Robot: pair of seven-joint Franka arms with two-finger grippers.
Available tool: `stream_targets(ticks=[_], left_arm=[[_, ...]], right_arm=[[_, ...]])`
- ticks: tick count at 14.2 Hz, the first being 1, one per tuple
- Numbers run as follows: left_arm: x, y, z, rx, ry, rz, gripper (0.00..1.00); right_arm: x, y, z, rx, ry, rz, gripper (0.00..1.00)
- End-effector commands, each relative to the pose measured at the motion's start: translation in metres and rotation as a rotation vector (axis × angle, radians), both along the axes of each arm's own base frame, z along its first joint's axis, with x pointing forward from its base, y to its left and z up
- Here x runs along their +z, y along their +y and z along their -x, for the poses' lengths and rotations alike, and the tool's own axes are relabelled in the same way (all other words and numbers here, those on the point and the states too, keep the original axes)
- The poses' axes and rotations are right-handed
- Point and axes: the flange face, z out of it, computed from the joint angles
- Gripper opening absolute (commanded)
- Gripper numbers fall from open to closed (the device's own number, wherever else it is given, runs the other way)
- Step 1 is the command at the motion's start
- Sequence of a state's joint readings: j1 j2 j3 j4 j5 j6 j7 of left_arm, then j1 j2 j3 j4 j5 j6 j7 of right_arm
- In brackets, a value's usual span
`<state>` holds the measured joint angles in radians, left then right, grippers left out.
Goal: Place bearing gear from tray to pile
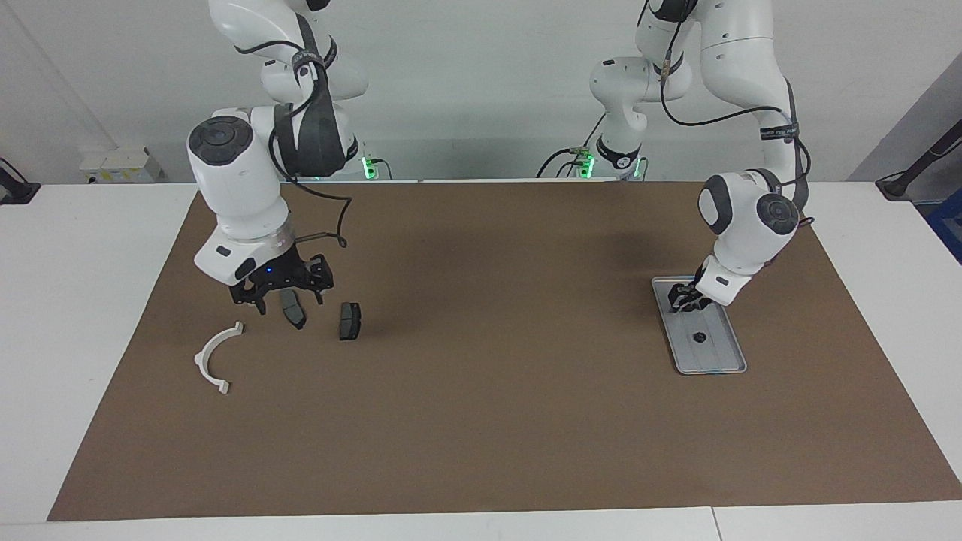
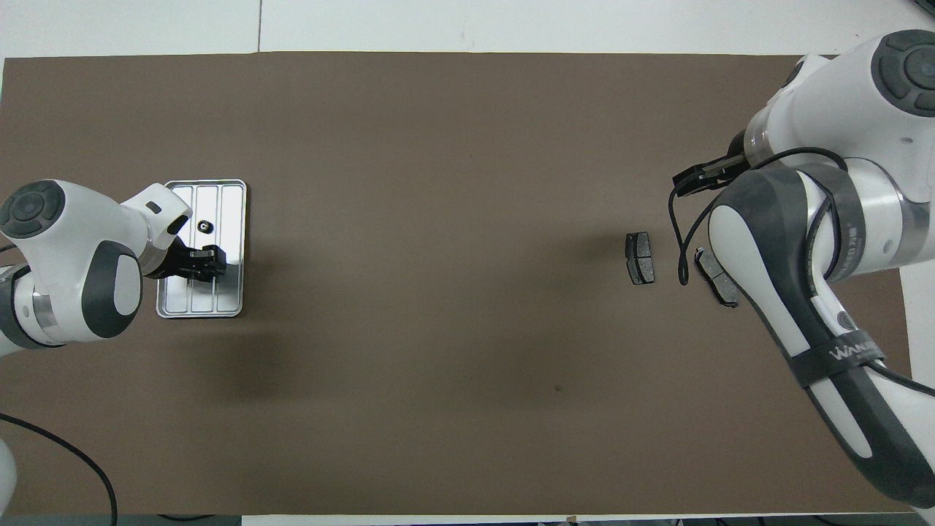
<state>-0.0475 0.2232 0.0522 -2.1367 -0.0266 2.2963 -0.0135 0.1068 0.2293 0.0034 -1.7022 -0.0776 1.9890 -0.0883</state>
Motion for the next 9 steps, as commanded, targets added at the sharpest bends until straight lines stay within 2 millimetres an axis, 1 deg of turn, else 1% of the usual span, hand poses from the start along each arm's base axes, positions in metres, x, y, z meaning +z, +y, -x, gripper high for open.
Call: stream_targets(ticks=[1,2,4,5,6,7,8,9], left_arm=[[-0.005,-0.002,0.008,0.014,-0.002,0.001,0.43],[-0.005,-0.001,0.008,0.018,0.001,0.002,0.31],[-0.003,-0.002,0.006,0.045,-0.004,0.001,0.00],[0.000,-0.004,0.002,0.058,-0.005,0.001,0.00],[0.009,-0.006,-0.005,0.070,-0.006,0.005,0.00],[0.027,-0.019,-0.017,0.106,-0.006,0.021,0.00],[0.050,-0.040,-0.029,0.153,-0.016,0.047,0.00],[0.068,-0.058,-0.038,0.206,-0.019,0.067,0.00]], right_arm=[[-0.014,0.001,-0.001,-0.022,-0.006,0.014,1.00],[-0.019,0.002,-0.004,-0.028,-0.011,0.012,1.00],[-0.024,0.004,-0.005,-0.035,-0.014,0.011,1.00],[-0.024,0.005,-0.005,-0.039,-0.014,0.010,1.00],[-0.025,0.007,-0.005,-0.045,-0.010,0.009,1.00],[-0.025,0.019,-0.003,-0.032,-0.006,0.009,1.00],[-0.023,0.022,-0.002,-0.048,-0.006,0.008,1.00],[-0.022,0.023,-0.002,-0.069,-0.009,0.008,1.00]])
